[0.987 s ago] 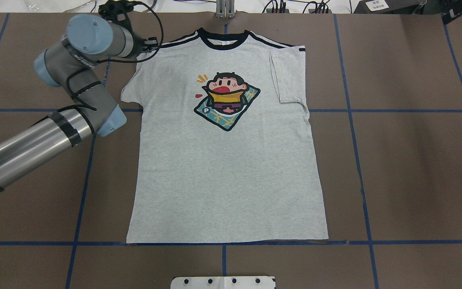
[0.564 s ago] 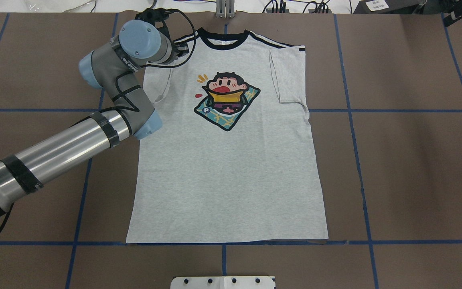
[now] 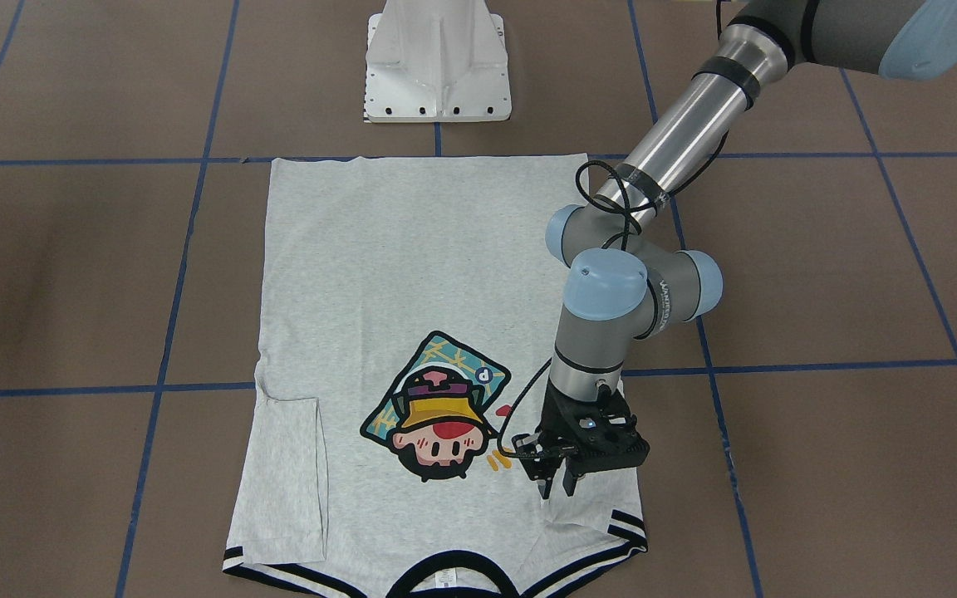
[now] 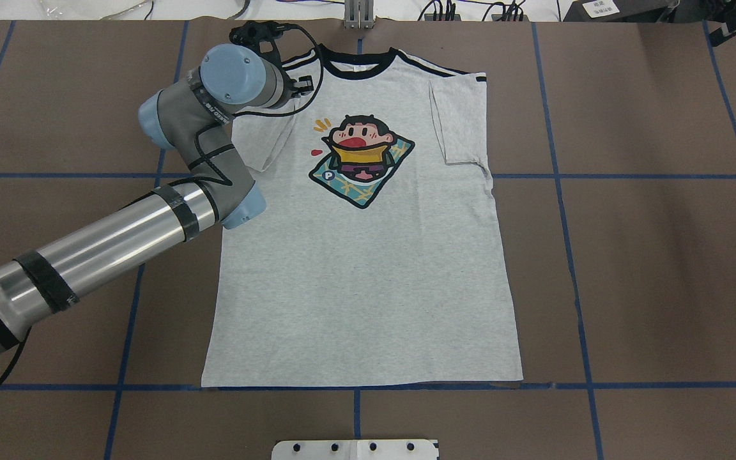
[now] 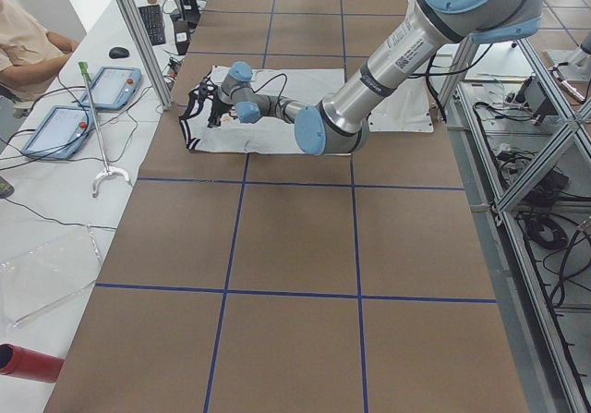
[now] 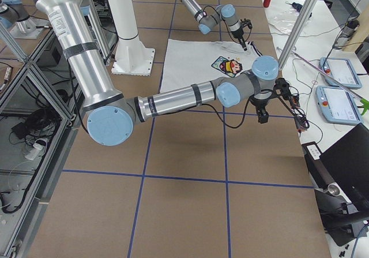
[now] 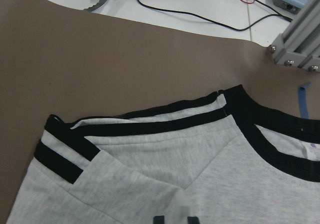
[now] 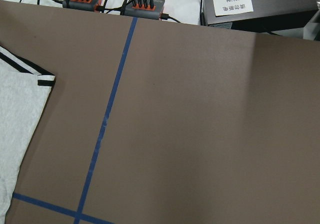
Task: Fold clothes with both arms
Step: 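Fold that sleeve inward over the shirt body with the left gripper, then lower both grippers to the shirt's bottom hem corners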
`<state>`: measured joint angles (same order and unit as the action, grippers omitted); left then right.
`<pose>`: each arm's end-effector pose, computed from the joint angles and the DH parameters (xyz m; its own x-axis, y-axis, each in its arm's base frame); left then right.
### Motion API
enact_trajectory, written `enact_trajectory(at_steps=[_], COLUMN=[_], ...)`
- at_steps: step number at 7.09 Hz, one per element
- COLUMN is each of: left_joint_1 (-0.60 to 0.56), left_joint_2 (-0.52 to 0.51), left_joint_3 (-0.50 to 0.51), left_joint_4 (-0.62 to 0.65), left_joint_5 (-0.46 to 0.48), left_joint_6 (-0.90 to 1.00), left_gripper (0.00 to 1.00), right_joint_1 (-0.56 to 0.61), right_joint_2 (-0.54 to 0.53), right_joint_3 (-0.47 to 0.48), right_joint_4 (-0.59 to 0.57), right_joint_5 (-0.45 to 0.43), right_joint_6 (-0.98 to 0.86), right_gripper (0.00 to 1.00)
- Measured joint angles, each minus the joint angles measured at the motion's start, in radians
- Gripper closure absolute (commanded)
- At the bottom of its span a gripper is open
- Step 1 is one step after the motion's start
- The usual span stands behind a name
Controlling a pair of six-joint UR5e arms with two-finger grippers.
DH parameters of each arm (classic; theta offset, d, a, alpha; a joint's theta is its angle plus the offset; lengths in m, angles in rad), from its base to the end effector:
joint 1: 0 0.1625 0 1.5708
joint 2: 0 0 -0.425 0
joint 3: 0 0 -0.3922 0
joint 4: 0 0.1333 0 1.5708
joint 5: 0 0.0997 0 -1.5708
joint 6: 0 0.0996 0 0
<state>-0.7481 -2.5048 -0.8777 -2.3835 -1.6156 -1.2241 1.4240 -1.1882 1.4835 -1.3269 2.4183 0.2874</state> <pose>0.5415 -0.6783 0.2842 0.5621 -0.0585 -0.8250 0.4891 0.8279 0.2745 -0.0375 -0.6548 0.4480 0.6095 -0.2174 0.7624 -0.0493 0.9494 0.3100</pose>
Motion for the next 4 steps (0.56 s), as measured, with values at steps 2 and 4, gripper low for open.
enact_trajectory(at_steps=[2,4], left_joint_1=[-0.002,-0.002], left_joint_2=[0.111,0.26], left_joint_3=[-0.227,-0.534], left_joint_4=[0.06,0.199], left_joint_5=[-0.078,-0.135], left_joint_6=[0.078,0.103], left_gripper=[0.0,0.0], right_joint_1=[-0.062,-0.255], right_joint_2=[-0.027,-0.099], right_joint_3=[0.09,0.308], right_joint_4=[0.001,0.0], right_joint_5=[-0.043,-0.217], right_joint_6=[0.112,0.412], right_gripper=[0.0,0.0])
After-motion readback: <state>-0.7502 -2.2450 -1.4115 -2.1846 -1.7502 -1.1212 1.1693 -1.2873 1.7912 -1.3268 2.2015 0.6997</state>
